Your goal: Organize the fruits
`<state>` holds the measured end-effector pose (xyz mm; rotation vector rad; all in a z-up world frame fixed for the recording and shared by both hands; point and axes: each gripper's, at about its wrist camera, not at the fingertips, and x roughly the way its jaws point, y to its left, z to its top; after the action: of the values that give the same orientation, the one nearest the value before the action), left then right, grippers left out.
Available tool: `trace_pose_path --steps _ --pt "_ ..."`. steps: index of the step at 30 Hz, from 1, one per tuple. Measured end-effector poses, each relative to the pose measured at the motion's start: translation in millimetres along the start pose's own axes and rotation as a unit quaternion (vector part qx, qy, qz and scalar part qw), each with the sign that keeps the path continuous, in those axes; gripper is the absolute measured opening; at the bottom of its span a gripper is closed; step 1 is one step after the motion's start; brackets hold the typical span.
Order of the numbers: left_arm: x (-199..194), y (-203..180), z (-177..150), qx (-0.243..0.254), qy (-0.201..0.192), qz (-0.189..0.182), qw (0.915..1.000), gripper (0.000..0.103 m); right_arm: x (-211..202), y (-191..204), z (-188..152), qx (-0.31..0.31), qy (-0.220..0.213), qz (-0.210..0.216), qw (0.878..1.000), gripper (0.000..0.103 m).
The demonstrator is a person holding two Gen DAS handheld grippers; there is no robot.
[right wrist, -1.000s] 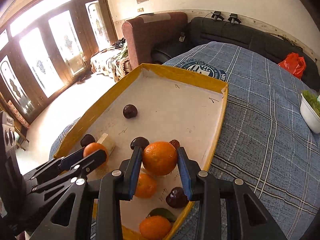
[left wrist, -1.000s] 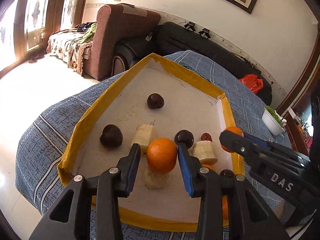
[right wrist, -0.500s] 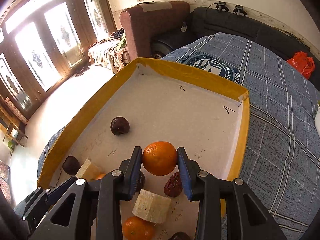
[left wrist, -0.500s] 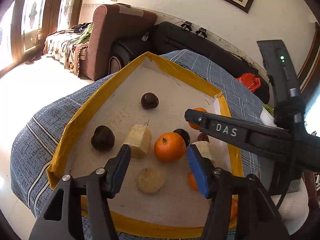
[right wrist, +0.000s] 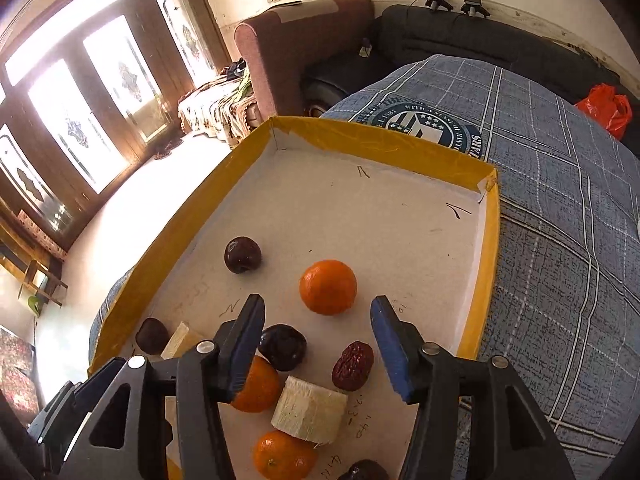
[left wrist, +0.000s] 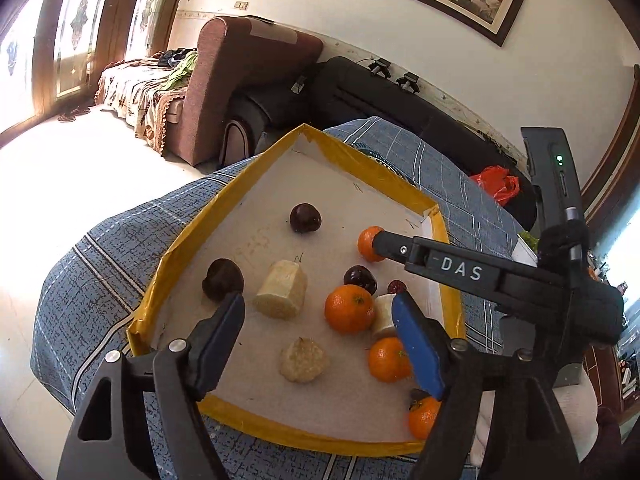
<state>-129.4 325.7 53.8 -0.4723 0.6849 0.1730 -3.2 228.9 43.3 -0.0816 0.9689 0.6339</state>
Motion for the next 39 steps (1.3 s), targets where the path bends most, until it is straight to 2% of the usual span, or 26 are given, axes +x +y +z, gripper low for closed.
trace_pose_path --steps 6,11,19,21,30,39 --pt "-22.0 -11.2 -4.1 0.016 -0.014 0.007 0.9997 0.076 -41.2 -4.2 -14.2 0.009 -0.033 -0.001 0.999 0.061" --pt "-43.5 -34.6 -11.1 0.05 -0.039 0.026 0.9977 0.082 -83.8 -17.7 -43.9 0.026 -0.069 -0.016 0.997 0.066" --pt "-80.7 -80.1 -35.7 0.109 -0.096 0.085 0.9858 0.097 -137.3 -37.7 -105.8 0.061 -0.119 -0.043 0.99 0.066" --pt "-88.1 -88.6 -40.9 0.119 -0.106 0.092 0.983 0.098 -149.4 -39.6 -119.7 0.063 -0.129 -0.052 0.988 0.069" --pt "-98.6 -118.4 -60.1 0.152 -0.107 0.106 0.9769 0.103 -182.7 -50.4 -161.8 0.079 -0.156 -0.065 0.982 0.074" --pt "-97.5 -131.5 -68.1 0.162 -0.094 0.103 0.9769 0.103 -195.1 -59.4 -176.1 0.089 -0.167 -0.079 0.979 0.075"
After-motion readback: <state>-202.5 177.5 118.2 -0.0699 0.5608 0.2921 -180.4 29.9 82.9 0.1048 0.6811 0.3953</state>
